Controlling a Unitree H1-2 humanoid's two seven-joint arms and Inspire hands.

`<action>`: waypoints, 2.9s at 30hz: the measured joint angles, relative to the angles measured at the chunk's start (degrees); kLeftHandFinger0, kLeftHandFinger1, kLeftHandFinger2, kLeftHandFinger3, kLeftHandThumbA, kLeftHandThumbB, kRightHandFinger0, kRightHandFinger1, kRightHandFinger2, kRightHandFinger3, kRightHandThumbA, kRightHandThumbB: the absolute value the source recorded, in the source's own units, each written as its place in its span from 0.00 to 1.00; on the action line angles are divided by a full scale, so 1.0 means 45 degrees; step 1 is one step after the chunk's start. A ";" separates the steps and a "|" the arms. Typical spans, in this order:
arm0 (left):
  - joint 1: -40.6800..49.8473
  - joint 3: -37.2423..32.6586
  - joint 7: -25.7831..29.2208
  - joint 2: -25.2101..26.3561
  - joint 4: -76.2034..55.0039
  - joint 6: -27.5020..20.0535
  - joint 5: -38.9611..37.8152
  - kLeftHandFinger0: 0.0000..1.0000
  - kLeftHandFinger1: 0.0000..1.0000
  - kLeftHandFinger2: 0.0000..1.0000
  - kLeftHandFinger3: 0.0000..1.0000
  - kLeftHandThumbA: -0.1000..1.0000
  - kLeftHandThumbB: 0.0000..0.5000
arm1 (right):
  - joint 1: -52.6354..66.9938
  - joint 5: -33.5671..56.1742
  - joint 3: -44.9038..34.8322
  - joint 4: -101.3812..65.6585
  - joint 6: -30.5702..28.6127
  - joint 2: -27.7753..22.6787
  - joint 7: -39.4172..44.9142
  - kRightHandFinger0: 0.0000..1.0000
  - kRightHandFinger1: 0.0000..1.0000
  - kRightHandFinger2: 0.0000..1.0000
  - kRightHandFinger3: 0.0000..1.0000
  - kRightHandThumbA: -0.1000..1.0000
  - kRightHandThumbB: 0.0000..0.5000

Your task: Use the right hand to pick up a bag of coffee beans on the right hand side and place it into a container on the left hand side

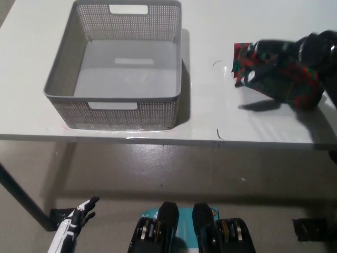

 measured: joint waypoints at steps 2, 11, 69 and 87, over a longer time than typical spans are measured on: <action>0.0000 0.0013 0.0000 0.0000 0.0000 -0.0022 -0.0026 1.00 1.00 1.00 1.00 1.00 0.62 | -0.0016 -0.0129 0.0155 0.0142 -0.0171 -0.0003 -0.0015 1.00 1.00 1.00 1.00 0.92 1.00; 0.0027 0.0067 0.0000 0.0004 0.0003 -0.0088 -0.0134 1.00 1.00 1.00 1.00 1.00 0.60 | -0.0088 -0.0446 0.0399 0.0477 -0.0544 -0.0274 -0.0016 1.00 1.00 1.00 1.00 0.86 1.00; 0.1067 0.0221 -0.0084 0.0042 0.0159 -0.0743 -0.0337 1.00 1.00 1.00 1.00 1.00 0.72 | -0.0765 -0.1911 0.1153 0.4393 -0.0844 0.0490 -0.1775 1.00 1.00 1.00 1.00 0.83 1.00; 0.1082 0.0620 -0.0193 0.0054 0.0147 -0.0755 -0.0541 1.00 1.00 1.00 1.00 1.00 0.67 | 0.0147 -0.2551 0.1848 0.5467 -0.1471 0.1050 -0.7071 0.24 0.37 0.45 0.64 0.00 0.27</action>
